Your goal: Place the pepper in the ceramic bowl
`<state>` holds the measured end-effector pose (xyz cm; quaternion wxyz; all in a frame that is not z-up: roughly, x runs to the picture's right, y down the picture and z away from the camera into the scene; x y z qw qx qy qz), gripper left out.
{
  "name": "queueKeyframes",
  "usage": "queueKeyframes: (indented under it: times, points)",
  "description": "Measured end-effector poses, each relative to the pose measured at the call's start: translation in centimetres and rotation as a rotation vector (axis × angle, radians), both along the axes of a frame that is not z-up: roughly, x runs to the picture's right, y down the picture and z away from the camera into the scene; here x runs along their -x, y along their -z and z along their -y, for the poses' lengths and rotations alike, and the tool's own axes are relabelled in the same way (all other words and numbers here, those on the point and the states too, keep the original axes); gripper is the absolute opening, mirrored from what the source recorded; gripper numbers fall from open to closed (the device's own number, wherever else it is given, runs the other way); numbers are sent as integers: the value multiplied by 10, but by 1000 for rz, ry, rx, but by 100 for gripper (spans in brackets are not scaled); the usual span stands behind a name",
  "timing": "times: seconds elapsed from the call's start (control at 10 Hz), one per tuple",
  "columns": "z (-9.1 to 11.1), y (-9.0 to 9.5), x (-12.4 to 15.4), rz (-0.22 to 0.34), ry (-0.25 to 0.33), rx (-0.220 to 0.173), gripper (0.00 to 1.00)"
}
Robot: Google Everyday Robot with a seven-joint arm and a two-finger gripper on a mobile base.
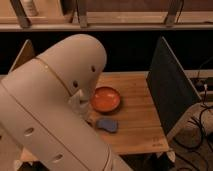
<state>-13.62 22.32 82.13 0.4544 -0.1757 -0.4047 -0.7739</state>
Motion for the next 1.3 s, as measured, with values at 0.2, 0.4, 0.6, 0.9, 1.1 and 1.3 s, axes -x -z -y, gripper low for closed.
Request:
queueKeyframes:
  times: [0.2, 0.4, 0.6, 0.9, 1.1, 1.3]
  points:
    - [-1, -3, 1, -5, 4, 5, 80]
    - [-10, -7, 1, -11, 12, 26, 76]
    - [-15, -9, 1, -16, 18, 39, 58]
    - [-12, -12, -3, -20, 22, 32, 28]
    - [-9, -11, -4, -19, 15, 18, 6]
    - [-6, -7, -2, -11, 8, 12, 0]
